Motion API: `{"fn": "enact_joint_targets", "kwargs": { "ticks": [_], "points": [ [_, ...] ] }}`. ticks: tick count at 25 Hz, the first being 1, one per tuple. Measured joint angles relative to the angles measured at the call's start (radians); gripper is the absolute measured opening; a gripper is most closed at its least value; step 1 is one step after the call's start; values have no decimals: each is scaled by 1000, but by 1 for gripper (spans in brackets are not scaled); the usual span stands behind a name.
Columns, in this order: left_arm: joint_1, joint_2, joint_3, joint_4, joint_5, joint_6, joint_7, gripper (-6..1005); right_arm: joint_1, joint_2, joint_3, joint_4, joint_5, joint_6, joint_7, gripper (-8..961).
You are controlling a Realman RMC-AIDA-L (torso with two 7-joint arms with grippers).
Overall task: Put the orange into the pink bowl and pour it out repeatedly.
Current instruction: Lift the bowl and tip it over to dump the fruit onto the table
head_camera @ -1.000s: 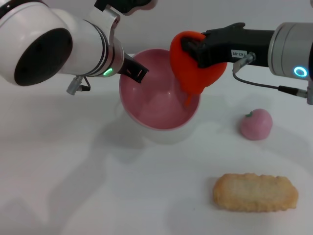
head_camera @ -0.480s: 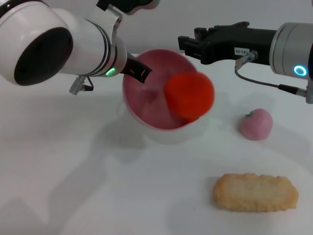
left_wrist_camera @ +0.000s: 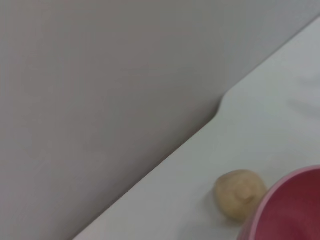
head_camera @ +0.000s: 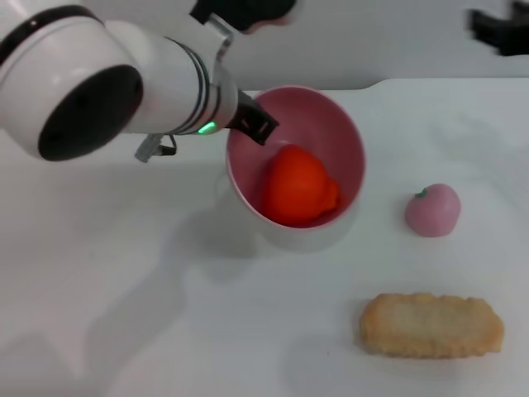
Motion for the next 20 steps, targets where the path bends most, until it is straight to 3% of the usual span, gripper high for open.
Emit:
{"fn": "enact_joint_targets", "kwargs": {
  "ticks": [2, 9, 15, 20],
  "points": [
    [-4, 0, 21, 4, 4, 12, 23, 45, -50, 1, 76, 34, -12, -59, 2, 534],
    [-3, -1, 95, 4, 58, 119, 104, 45, -153, 3, 135, 58, -4, -212, 2, 533],
    [35, -3, 251, -7, 277, 243, 141, 45, -162, 4, 128, 68, -3, -192, -4, 534],
    [39, -5, 314, -48, 365, 303, 141, 45, -155, 2, 117, 80, -3, -176, -4, 534]
  ]
}}
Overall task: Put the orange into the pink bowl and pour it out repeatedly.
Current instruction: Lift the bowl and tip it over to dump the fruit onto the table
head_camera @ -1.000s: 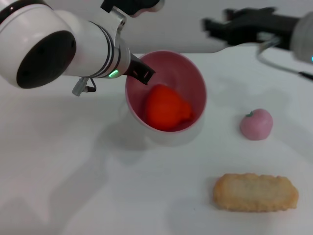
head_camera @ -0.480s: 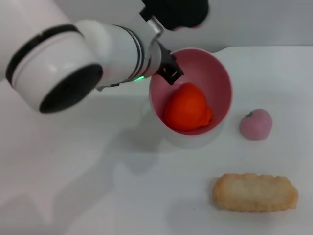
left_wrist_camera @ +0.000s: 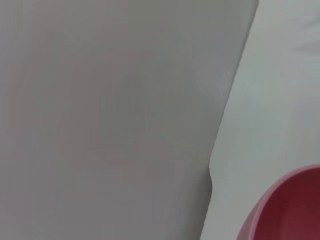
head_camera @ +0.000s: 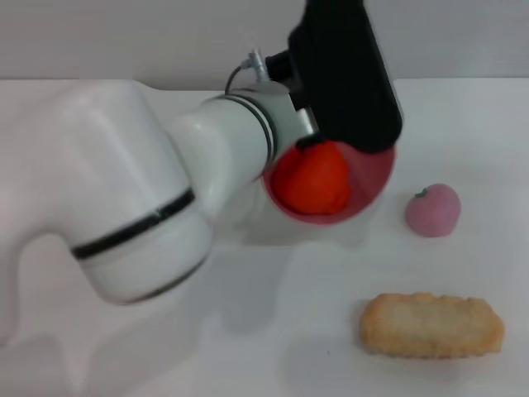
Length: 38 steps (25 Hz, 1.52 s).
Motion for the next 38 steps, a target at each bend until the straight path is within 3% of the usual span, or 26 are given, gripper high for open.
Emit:
{"fn": "enact_joint_targets", "kwargs": {
  "ticks": [4, 7, 11, 14, 22, 28, 38],
  "points": [
    [20, -1, 56, -7, 83, 70, -9, 45, 4, -2, 0, 4, 0, 10, 0, 534],
    [50, -2, 107, -17, 180, 194, -16, 45, 12, -3, 0, 8, 0, 20, 2, 534],
    [66, -2, 118, -50, 282, 314, -42, 45, 19, -4, 0, 11, 0, 33, 6, 533],
    [66, -2, 119, -59, 302, 331, -49, 45, 23, -4, 0, 12, 1, 45, 6, 533],
    [62, -3, 109, -146, 560, 482, -242, 45, 29, -4, 1, 13, 10, 65, 10, 533],
    [66, -2, 122, -174, 756, 484, -347, 45, 31, -5, 8, 12, 11, 78, 36, 534],
    [93, -2, 184, -192, 1021, 450, -348, 45, 37, -6, 1, 14, 13, 91, 36, 538]
  ]
}}
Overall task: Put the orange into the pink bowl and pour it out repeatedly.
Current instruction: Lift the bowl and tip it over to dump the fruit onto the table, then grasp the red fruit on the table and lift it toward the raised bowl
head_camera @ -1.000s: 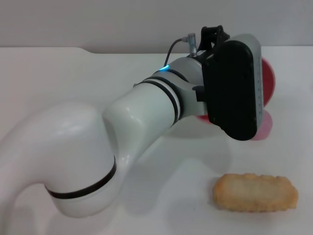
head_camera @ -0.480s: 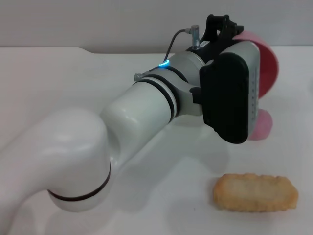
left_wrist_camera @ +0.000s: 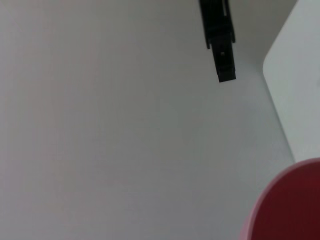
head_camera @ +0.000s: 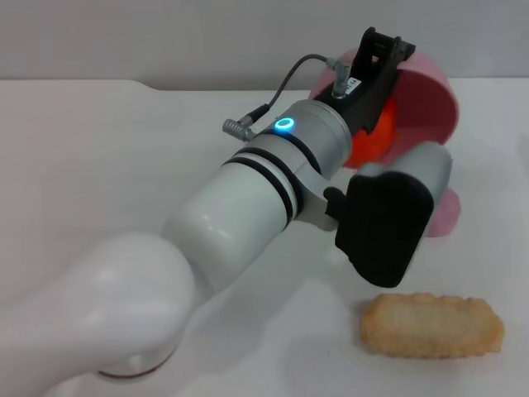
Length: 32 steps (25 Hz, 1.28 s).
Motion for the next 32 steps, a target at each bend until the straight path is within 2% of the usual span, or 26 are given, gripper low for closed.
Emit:
{"fn": "enact_joint_targets", "kwargs": {
  "ticks": [6, 8, 10, 12, 14, 17, 18, 19, 20, 23, 24, 25, 28, 32],
  "points": [
    [7, 0, 38, -21, 165, -76, 12, 45, 0, 0, 0, 0, 0, 6, 0, 540],
    [7, 0, 38, -21, 165, -76, 12, 45, 0, 0, -1, -1, 0, 8, 0, 541],
    [5, 0, 75, -50, 261, -122, 12, 45, 1, 0, -1, -4, 0, 15, 0, 542],
    [4, -1, 81, -55, 274, -130, 9, 45, 1, 0, -1, -6, 0, 18, 0, 542],
    [0, -1, 82, -58, 283, -144, -39, 45, 2, 0, -1, -9, 0, 20, 0, 543],
    [-13, -2, 34, -5, 242, -205, -346, 45, 4, 0, -3, -9, 0, 30, 0, 544],
    [-13, -2, 17, 8, 220, -213, -396, 45, 4, 0, -4, -9, 0, 32, 0, 545],
    [-12, -2, -32, 47, 140, -233, -495, 45, 5, 0, -7, -6, 0, 32, 0, 545],
    [-12, -2, -32, 47, 140, -233, -495, 45, 5, 0, -7, -6, 0, 32, 0, 545],
    [-4, 3, -114, 123, -83, -249, -543, 45, 7, 0, -16, -3, 0, 33, 0, 546],
    [1, 9, -176, 172, -289, -267, -486, 45, 10, 0, -24, 0, 0, 34, 0, 547],
    [1, 9, -176, 172, -289, -267, -486, 45, 10, 0, -24, 0, 0, 34, 0, 547],
    [3, 12, -263, 213, -543, -310, -363, 45, 17, 0, -37, 7, 0, 34, 0, 548],
    [-17, 13, -372, 239, -827, -456, -197, 45, 33, 0, -68, 18, 0, 41, 1, 550]
  ]
}}
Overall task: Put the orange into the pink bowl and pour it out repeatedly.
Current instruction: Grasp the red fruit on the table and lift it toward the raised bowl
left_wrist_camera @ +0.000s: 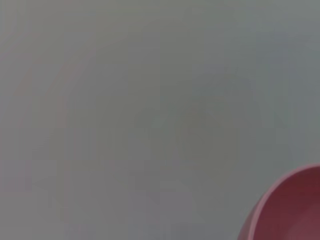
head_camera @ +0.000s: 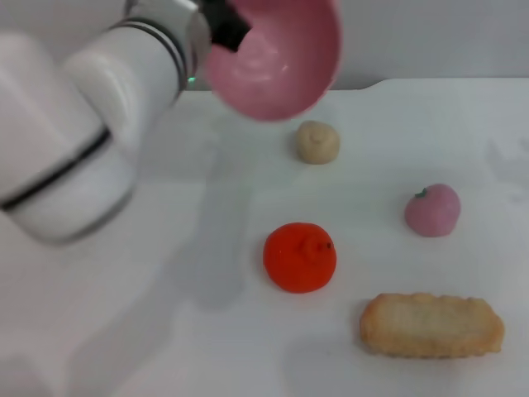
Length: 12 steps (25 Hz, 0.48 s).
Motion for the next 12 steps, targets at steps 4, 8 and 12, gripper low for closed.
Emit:
{"fn": "enact_joint_targets", "kwargs": {
  "ticks": [4, 8, 12],
  "points": [
    [-40, 0, -161, -9, -297, -189, 194, 45, 24, -2, -32, 9, 0, 11, 7, 551],
    [-22, 2, -303, -30, -455, -253, 340, 45, 66, -3, -65, 17, 0, 57, 23, 553],
    [12, 4, -376, -23, -474, -283, 370, 45, 141, -3, -112, 36, 8, 164, 37, 554]
  ]
}}
